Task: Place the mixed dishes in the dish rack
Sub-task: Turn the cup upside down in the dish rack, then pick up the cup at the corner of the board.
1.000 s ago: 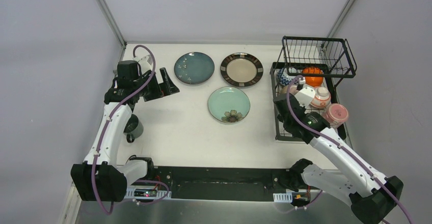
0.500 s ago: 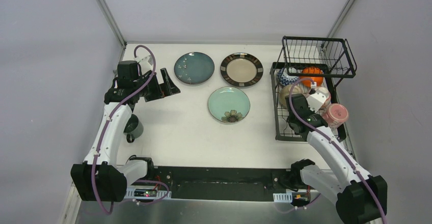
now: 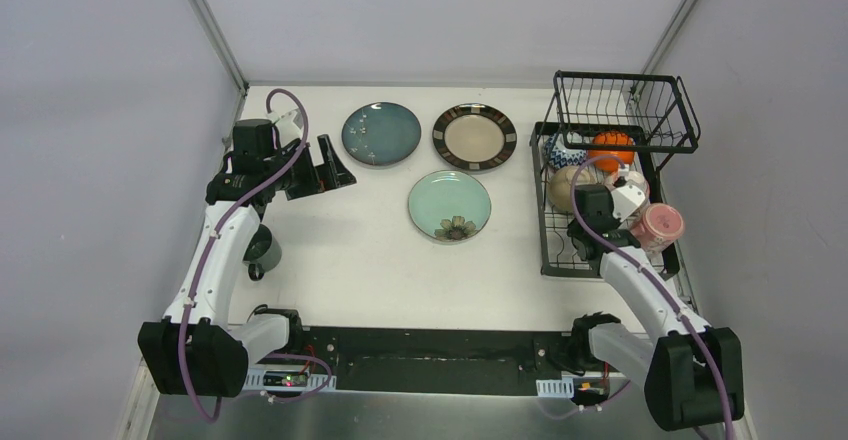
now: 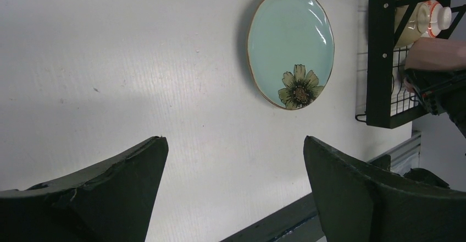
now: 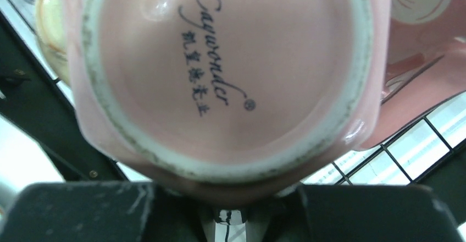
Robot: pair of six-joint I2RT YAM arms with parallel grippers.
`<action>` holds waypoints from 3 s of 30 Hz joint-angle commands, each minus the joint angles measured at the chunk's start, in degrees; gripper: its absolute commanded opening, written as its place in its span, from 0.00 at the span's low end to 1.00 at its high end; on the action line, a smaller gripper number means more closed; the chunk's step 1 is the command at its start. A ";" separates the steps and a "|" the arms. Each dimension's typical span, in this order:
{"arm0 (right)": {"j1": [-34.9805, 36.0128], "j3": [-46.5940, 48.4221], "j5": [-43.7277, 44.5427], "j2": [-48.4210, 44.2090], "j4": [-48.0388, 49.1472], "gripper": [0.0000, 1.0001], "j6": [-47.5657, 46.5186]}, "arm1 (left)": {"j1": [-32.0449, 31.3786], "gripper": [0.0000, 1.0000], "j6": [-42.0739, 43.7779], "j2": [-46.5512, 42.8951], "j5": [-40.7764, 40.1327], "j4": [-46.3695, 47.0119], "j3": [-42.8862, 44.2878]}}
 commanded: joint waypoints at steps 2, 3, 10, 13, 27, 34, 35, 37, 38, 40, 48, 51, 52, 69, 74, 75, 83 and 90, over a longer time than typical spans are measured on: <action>-2.44 -0.39 -0.90 1.32 10.22 0.00 -1.64 | -0.28 0.99 1.28 -1.18 -1.45 0.45 1.08; -2.66 -0.34 -0.23 1.88 10.22 0.00 -1.47 | -0.22 0.99 1.29 -1.11 -2.43 0.10 1.15; -4.41 1.28 0.27 4.71 9.41 0.06 0.09 | -0.24 0.99 1.38 -1.63 -5.93 -1.45 1.73; -5.16 1.77 0.59 5.78 7.51 0.21 2.61 | -0.24 0.99 1.46 -1.74 -6.16 -1.53 1.73; -6.59 4.32 -2.18 7.35 3.17 0.39 5.14 | -0.31 0.99 1.50 -1.89 -8.50 -2.54 2.21; -6.57 7.23 -3.98 3.31 -6.38 0.58 7.25 | -0.32 0.99 -1.46 -1.27 -14.29 -3.63 2.12; -6.57 7.25 -4.75 2.13 -7.07 0.62 7.20 | -0.33 0.99 -2.63 -0.98 -16.14 -3.79 1.89; -6.57 7.11 -7.11 -0.18 -8.58 0.70 7.26 | -0.39 0.99 -4.57 -0.35 -19.57 -4.10 1.61; -6.57 7.21 -8.43 -1.19 -9.65 0.73 7.26 | -0.41 0.99 -5.77 -0.05 -21.39 -4.30 1.49; -6.59 7.56 -10.49 -2.80 -12.27 0.78 7.95 | -0.37 0.99 -7.75 0.41 -24.52 -4.97 1.66; -6.49 7.14 -20.14 -11.96 -15.84 0.99 5.07 | -0.37 0.99 -15.08 0.46 -39.95 -10.15 2.47; -6.42 8.42 -22.73 -15.52 -16.62 1.00 2.64 | -0.33 0.99 -18.97 0.64 -46.07 -13.65 3.42; -6.41 8.68 -24.03 -16.24 -16.51 1.00 1.93 | -0.28 0.99 -20.32 0.68 -48.07 -14.91 3.80; -2.96 8.98 -43.70 -16.95 -11.42 1.00 -5.36 | 10.94 0.81 -38.75 5.56 -45.88 -29.41 2.79; 1.79 10.25 -46.28 -17.90 -9.10 1.00 -5.85 | 12.64 0.74 -39.16 9.68 -44.87 -29.14 1.96; 2.84 10.67 -46.52 -18.05 -8.91 1.00 -6.00 | 12.81 0.73 -39.47 10.21 -44.83 -29.14 1.71; 8.91 11.56 -47.75 -19.02 -6.62 1.00 -7.91 | 13.07 0.65 -40.96 13.06 -43.97 -27.38 0.65; 9.59 10.84 -47.23 -18.04 -4.36 1.00 -7.58 | 13.08 0.58 -42.44 13.94 -43.37 -27.00 -1.29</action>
